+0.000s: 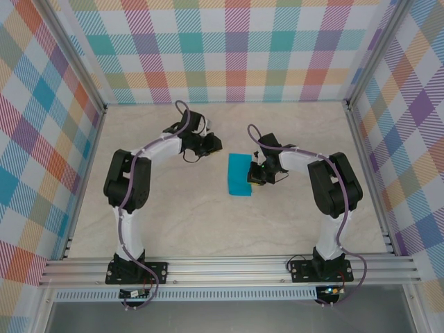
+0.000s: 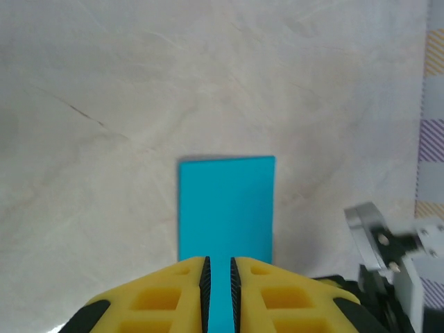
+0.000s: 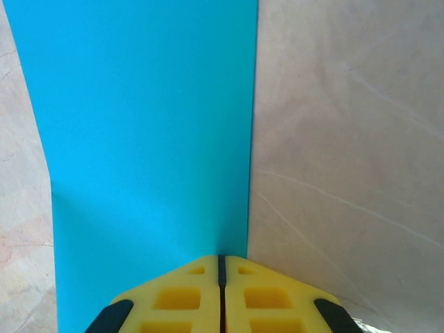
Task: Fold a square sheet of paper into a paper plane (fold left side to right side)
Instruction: Hold the square sheet of paper at the center of the table.
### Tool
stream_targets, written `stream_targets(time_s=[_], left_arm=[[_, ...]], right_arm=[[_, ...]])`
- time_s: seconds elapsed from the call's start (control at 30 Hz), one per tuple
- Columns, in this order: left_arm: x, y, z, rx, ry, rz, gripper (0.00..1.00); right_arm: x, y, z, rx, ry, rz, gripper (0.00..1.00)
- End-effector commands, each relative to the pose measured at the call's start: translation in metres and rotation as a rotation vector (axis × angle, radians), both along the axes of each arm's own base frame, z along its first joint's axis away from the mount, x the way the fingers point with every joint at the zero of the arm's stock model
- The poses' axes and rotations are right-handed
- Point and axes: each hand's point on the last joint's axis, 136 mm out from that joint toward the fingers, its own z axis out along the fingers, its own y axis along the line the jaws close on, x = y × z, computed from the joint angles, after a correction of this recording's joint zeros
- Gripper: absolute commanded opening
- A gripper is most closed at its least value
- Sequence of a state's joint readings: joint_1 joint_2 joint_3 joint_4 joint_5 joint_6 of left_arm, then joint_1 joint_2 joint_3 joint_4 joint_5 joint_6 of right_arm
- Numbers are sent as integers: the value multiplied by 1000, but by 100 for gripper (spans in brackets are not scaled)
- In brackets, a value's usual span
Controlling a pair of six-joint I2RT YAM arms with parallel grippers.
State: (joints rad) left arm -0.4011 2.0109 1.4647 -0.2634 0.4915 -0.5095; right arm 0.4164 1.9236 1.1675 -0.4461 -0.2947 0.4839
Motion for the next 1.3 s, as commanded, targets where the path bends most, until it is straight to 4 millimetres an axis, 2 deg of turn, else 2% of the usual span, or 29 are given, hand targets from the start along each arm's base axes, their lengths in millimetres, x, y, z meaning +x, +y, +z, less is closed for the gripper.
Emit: stream_targets(time_s=[0.0, 0.13, 0.27, 0.6, 0.7, 0.87, 1.0, 1.1, 1.27], left_arm=[[-31, -28, -12, -41, 7, -66, 18], [-47, -50, -30, -46, 36, -102, 18], [-47, -66, -46, -28, 58, -122, 18], [-55, -63, -81, 57, 104, -123, 18], [-60, -61, -85, 85, 113, -134, 18], [-64, -57, -90, 105, 124, -139, 17], [-65, -61, -89, 102, 121, -145, 17], [-66, -63, -91, 105, 122, -148, 17], [-66, -65, -92, 107, 124, -149, 17]], right_arm=[[-33, -31, -39, -177, 136, 4, 8], [-35, -30, -40, -179, 140, 10, 8], [-35, -29, -40, -182, 141, 12, 8], [-32, -21, -33, -138, 121, 14, 8], [-24, -13, -20, -88, 77, 15, 9], [0, -6, 26, 19, -28, -7, 9], [21, -4, 51, 98, -93, -43, 8], [36, 11, 53, 156, -84, -32, 7], [58, 25, 43, 193, -67, -40, 7]])
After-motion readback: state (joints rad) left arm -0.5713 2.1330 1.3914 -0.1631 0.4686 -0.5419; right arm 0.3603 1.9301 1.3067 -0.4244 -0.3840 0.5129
